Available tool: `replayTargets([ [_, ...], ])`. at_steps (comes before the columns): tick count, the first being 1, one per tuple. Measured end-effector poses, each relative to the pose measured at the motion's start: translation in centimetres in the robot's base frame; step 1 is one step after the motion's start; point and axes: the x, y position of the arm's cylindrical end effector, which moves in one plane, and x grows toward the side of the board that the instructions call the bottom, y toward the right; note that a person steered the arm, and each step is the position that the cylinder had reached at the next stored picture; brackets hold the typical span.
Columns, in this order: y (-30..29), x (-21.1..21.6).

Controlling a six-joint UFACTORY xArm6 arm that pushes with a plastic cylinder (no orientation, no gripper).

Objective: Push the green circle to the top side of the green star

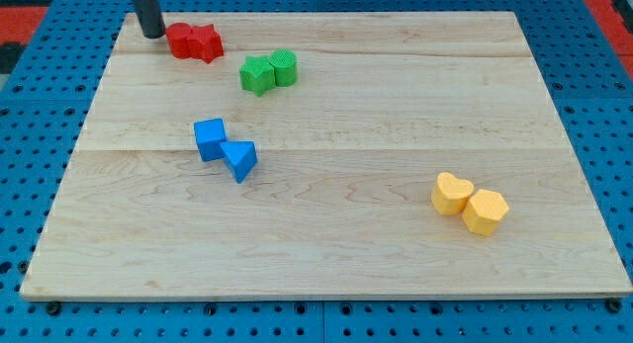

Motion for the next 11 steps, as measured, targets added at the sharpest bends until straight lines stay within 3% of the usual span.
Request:
replayTargets([
  [1,1.1,8.5],
  [3,17.6,10.8],
  [5,22.3,7.0],
  [8,19.4,1.2],
  [11,20.0,-0.1],
])
